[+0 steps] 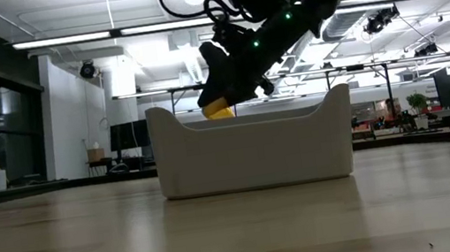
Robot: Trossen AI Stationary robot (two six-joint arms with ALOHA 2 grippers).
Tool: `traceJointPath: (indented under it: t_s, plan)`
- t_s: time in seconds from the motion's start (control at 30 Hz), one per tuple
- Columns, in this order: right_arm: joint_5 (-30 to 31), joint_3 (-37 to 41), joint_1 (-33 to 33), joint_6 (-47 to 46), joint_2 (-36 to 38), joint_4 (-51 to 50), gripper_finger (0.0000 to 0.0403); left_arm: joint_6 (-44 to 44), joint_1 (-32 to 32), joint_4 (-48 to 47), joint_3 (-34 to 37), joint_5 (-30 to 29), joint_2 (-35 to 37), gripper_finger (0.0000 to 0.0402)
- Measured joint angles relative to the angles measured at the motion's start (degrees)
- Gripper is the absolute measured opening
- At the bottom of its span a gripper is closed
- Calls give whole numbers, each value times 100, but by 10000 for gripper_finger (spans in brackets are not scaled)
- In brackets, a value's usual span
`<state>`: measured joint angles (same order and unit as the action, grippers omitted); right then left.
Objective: Pick and place medicine bottles into bin by pill shape (circle, oval)
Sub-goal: Put the orange capsule bottle into the blue bin, then return to Home Position
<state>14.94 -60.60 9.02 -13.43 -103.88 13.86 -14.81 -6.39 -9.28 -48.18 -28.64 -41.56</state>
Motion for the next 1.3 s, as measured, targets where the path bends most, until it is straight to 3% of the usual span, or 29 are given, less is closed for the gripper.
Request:
traceJointPath:
  t_s: [0.17,0.37,0.57,0.67,0.8,1.03,1.3]
  plan:
    - [2,-216,0,-6,0,-282,243,131,-1,2,0,99,0,273]
    - [224,-773,-2,175,4,-1357,279,149,0,4,0,115,0,273]
    - [-131,-1429,-1,487,63,-2348,283,149,-2,3,0,117,0,273]
    - [-403,-1613,-88,587,360,-2833,283,148,-2,2,0,115,0,273]
    - [-317,-1590,-274,699,943,-3796,283,149,-1,-20,0,113,0,273]
    - [-10,-233,-545,-91,2550,-3702,283,145,54,-224,0,109,-17,273]
    - [133,968,-960,-696,3914,-2277,279,147,294,-296,-2,129,-14,273]
